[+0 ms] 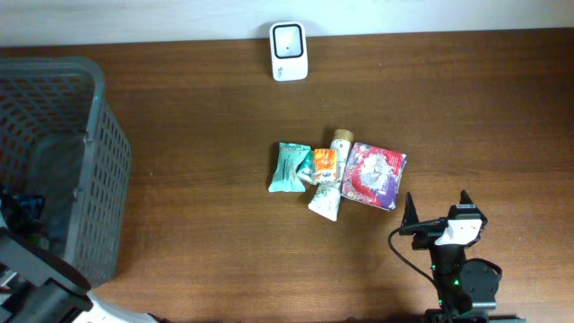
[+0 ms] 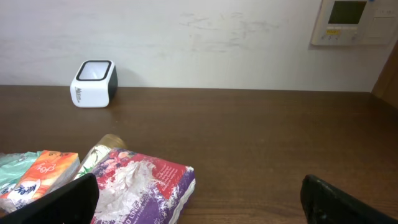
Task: Scan the item barcode
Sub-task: 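Grasp the green-capped jar with the left gripper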
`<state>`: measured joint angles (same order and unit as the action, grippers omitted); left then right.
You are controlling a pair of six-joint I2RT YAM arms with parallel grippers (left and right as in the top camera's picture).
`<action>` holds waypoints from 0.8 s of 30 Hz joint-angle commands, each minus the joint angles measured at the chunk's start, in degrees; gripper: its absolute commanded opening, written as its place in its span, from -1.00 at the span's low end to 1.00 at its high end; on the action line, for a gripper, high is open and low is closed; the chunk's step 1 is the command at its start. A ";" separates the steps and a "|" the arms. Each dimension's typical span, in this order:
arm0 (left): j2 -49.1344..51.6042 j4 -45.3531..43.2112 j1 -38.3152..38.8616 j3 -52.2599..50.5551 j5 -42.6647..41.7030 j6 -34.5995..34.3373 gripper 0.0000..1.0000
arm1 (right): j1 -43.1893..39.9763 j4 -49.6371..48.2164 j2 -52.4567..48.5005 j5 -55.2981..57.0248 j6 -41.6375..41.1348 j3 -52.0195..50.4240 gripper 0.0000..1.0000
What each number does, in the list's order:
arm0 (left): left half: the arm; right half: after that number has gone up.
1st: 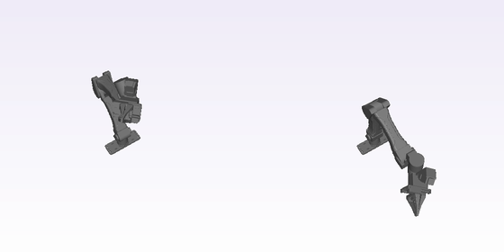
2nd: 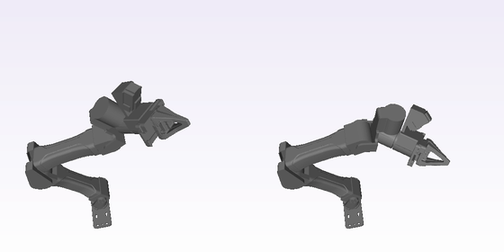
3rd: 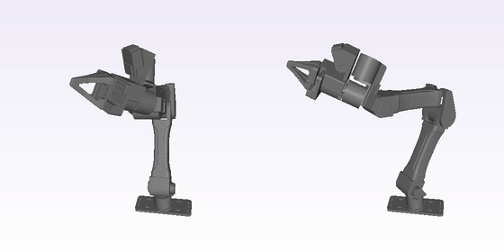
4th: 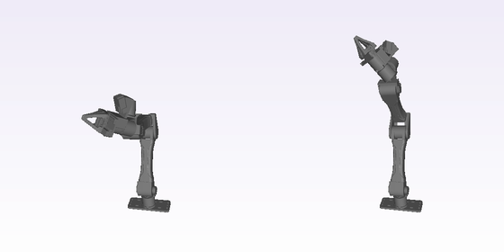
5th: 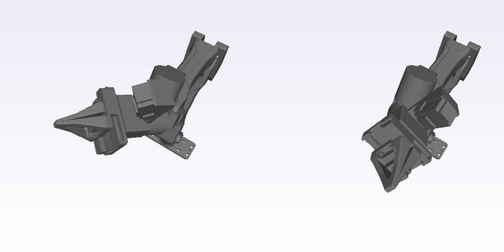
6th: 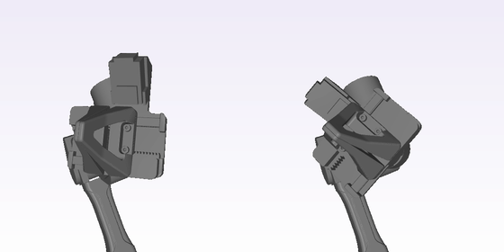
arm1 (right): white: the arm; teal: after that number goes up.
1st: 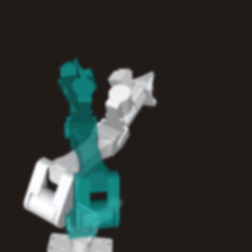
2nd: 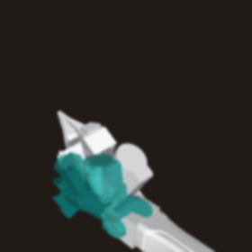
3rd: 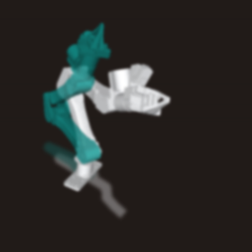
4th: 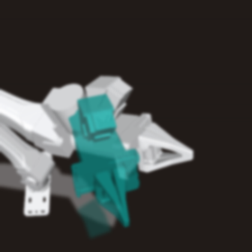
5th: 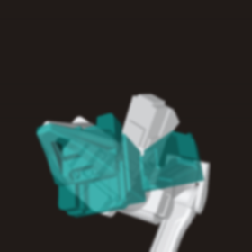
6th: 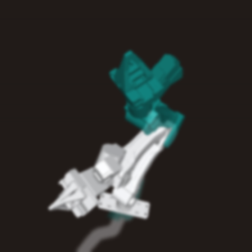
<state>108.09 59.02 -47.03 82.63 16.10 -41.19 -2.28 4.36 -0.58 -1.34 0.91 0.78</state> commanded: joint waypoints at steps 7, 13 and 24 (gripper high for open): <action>0.70 -4.55 -0.87 -0.15 3.48 2.47 0.88 | -0.37 0.15 0.37 0.11 0.15 -0.46 0.97; 0.70 -3.82 -0.87 -0.15 6.01 2.45 0.37 | -0.37 0.15 0.37 0.11 0.15 -0.46 0.97; -3.89 -1.51 -0.87 0.44 1.84 2.43 -0.06 | -0.37 0.15 0.37 0.09 0.15 -0.46 0.97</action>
<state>107.85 57.25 -47.16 82.76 20.45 -38.63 -2.28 4.36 -0.58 -1.34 0.89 0.78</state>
